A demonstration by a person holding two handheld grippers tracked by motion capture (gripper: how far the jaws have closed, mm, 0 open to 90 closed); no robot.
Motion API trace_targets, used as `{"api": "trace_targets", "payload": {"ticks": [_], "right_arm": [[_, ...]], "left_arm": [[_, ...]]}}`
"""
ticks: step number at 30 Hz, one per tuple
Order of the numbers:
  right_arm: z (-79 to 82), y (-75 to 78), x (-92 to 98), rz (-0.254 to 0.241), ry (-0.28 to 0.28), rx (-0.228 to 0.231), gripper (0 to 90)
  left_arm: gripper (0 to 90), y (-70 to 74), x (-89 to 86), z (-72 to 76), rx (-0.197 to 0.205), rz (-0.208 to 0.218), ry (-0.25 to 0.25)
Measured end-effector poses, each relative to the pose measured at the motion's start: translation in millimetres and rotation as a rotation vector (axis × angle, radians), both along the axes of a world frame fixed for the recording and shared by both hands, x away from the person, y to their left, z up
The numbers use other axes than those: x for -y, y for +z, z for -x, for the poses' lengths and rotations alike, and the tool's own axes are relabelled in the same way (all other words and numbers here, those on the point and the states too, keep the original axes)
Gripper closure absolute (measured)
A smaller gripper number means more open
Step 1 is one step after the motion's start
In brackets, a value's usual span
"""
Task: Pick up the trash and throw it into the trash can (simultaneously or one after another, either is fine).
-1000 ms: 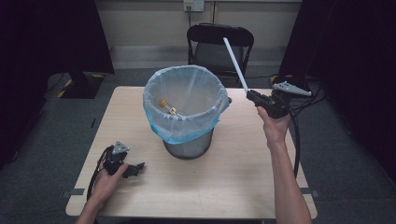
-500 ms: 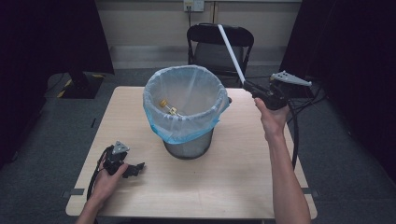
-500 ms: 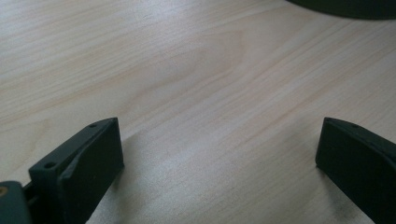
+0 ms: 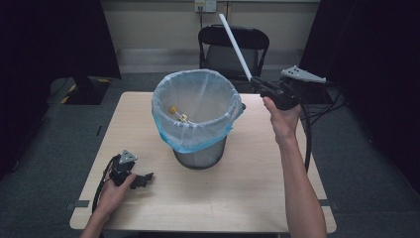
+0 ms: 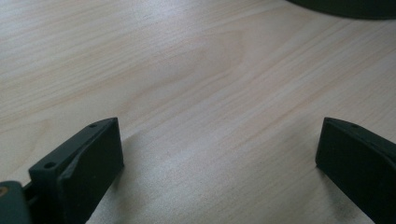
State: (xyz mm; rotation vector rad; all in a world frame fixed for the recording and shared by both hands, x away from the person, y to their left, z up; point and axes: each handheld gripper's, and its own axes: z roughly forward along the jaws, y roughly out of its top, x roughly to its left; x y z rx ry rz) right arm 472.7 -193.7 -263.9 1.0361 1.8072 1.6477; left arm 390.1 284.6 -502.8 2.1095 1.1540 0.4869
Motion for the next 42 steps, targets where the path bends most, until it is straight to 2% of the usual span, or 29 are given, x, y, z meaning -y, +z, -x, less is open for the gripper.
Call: {"api": "trace_targets", "payload": {"ticks": [7,20,30,36,42], "right_arm": [[3.9,10.5,-11.4,-0.006,0.022,0.027,80.5],[11.9,25.0,-32.8,-0.029,0.095,0.055,80.6],[22.2,33.6,-50.8,-0.039,0.176,0.07,80.6],[25.4,32.7,-62.4,-0.021,0.218,0.061,80.5],[25.8,24.3,-74.7,0.006,0.251,0.036,80.5]], "left_arm": [[0.2,0.0,0.0,0.0,0.0,0.0,0.0],[0.3,-0.1,0.2,0.0,0.001,0.002,0.001],[0.2,0.0,0.0,-0.1,0.001,-0.001,-0.001],[0.2,0.0,-0.1,0.0,0.0,-0.001,-0.001],[0.2,0.0,-0.1,-0.1,0.001,-0.001,-0.001]]}}
